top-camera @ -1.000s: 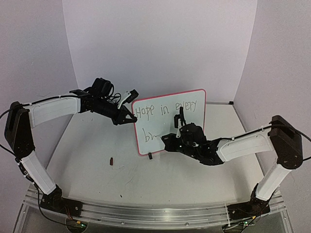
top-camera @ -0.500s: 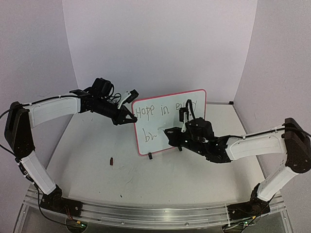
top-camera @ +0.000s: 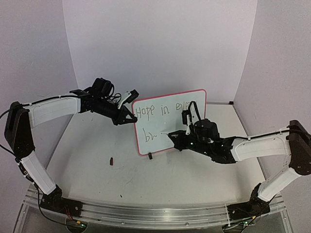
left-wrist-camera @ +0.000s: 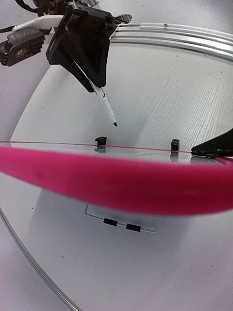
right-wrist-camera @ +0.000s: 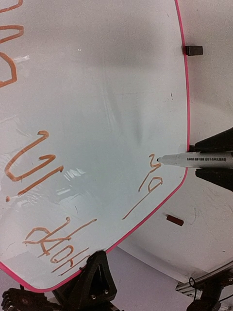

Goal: Write a sentence on the whiteboard

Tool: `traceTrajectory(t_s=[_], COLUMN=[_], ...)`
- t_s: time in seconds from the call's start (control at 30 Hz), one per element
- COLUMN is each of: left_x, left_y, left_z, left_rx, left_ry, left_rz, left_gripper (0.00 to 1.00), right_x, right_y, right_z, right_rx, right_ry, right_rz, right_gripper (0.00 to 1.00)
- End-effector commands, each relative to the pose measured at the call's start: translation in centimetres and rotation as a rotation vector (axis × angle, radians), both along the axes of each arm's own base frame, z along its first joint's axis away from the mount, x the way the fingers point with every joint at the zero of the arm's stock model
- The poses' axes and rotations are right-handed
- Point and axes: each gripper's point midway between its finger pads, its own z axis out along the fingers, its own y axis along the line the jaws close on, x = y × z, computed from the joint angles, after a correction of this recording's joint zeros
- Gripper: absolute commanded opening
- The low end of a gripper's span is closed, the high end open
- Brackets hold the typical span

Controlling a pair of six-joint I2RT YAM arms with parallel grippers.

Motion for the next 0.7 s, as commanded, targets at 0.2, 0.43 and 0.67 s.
traceTrajectory(t_s=[0.2,0.43,0.67], left_x=[-0.2,-0.2,-0.2], left_y=[1.2,1.2,1.2], left_z=[-2.0,-2.0,-2.1], left_rx=[0.104,0.105,0.108], left_ry=[-0.006,-0.006,-0.006], left_rz=[0.019,0.019,0.021], left_gripper=[0.00,0.00,0.00], right_x=[1.6,2.1,2.7], right_y=[1.6,2.0,1.8], right_z=[0.1,-0.3,-1.1], right_rx=[-0.012,-0.011,-0.017], right_ry=[-0.027,-0.025,-0.011], right_rz=[0.000,-0.014,-0.057], right_gripper=[0.00,0.00,0.00])
